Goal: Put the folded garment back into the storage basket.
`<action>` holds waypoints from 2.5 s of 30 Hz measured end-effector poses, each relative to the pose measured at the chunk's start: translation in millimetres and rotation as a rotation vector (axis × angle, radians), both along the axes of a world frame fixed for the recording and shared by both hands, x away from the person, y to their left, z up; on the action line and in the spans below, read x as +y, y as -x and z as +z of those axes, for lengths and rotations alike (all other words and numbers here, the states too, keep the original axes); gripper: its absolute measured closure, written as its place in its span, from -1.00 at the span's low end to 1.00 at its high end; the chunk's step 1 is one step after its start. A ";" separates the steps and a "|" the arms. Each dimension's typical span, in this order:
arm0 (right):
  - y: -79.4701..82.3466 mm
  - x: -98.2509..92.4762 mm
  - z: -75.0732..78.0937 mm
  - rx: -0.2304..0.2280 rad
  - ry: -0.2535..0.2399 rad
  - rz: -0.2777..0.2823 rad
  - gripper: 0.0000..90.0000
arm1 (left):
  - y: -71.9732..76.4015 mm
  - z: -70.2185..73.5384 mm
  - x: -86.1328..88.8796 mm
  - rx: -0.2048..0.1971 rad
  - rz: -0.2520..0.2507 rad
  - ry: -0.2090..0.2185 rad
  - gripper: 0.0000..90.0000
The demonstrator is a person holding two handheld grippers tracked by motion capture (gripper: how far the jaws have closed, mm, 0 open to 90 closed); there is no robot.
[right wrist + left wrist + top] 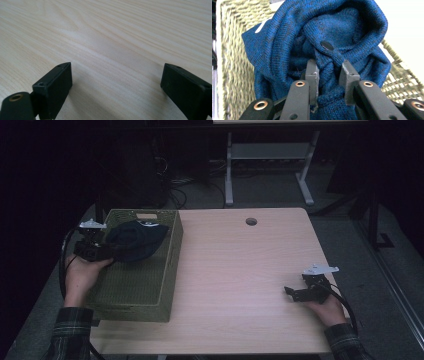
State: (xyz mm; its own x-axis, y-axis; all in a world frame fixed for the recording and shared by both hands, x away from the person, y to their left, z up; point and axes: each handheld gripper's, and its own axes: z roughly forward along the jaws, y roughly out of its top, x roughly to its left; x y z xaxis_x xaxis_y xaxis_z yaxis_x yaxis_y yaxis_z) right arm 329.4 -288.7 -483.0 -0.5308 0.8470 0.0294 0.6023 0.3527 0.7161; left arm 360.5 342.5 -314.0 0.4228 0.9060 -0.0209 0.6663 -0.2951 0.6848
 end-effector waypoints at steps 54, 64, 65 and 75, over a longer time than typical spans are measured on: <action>0.0 0.0 0.0 0.000 0.000 0.000 -0.78 | -11.0 -33.3 -18.4 0.026 -0.035 0.099 -0.51; -0.5 0.8 0.2 0.006 -0.002 -0.007 -0.79 | -8.8 -17.7 -61.3 -0.026 -0.122 0.143 -0.63; -0.6 0.7 0.1 0.005 -0.002 -0.006 -0.79 | -8.7 -16.4 -68.2 -0.029 -0.136 0.147 -0.63; -1.3 1.2 0.0 0.005 -0.003 -0.008 -0.79 | -9.2 -14.8 -101.6 -0.053 -0.203 0.175 -0.63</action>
State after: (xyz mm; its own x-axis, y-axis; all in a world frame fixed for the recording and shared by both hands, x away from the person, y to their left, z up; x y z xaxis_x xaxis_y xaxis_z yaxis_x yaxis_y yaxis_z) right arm 330.7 -287.5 -483.0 -0.5243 0.8508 0.0346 0.6082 0.3457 0.7145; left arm 369.7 240.9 -328.7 0.6002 0.7871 -0.1426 0.5673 -0.2932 0.7696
